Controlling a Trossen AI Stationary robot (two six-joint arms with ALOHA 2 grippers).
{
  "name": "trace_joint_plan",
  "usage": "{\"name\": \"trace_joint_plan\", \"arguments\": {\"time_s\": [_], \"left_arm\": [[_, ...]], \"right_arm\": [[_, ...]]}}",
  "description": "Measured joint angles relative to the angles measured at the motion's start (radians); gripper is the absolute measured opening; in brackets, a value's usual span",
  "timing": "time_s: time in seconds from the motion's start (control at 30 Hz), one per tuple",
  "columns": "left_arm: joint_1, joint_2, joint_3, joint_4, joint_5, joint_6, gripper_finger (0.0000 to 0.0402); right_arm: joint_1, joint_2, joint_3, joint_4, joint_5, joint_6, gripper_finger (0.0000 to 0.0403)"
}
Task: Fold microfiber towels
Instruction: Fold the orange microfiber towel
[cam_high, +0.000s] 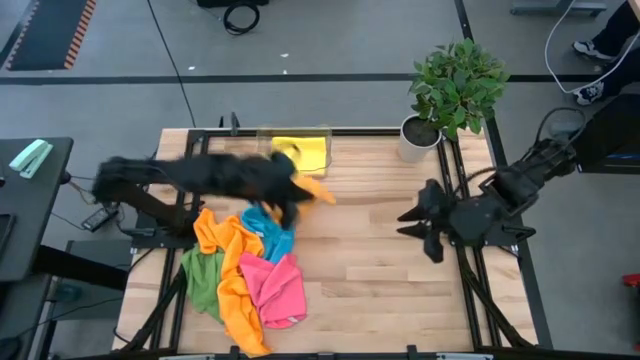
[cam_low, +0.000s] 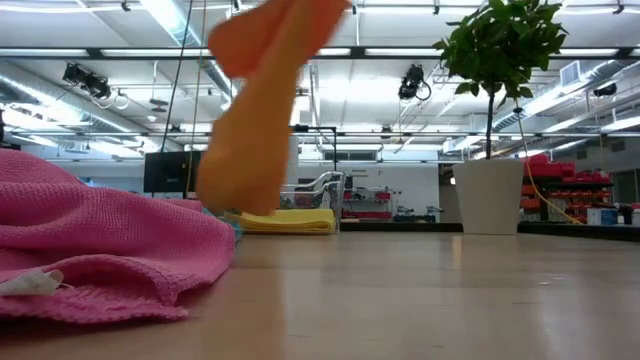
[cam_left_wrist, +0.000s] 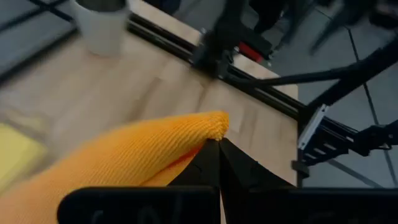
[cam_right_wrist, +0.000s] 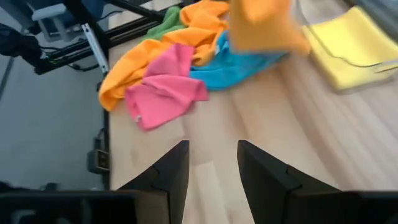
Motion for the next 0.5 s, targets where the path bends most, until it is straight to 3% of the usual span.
{"name": "trace_joint_plan", "arguments": {"time_s": [0.17,0.3,0.5], "left_arm": [[-0.068,0.213,0.0,0.18,-0.032,-0.142,0.0003],[-0.083,0.362,0.0,0.225,-0.026,-0.25,0.0004],[-0.08,0.545,-0.002,0.206,0.109,-0.313,0.0006]], "right_arm": [[0.012,-0.087,-0.217,0.068,0.051,0.039,0.0143],[0.025,-0.091,-0.405,0.177,0.04,0.057,0.0143],[0.123,-0.038,-0.7,0.536,0.051,0.084,0.0143]]}}
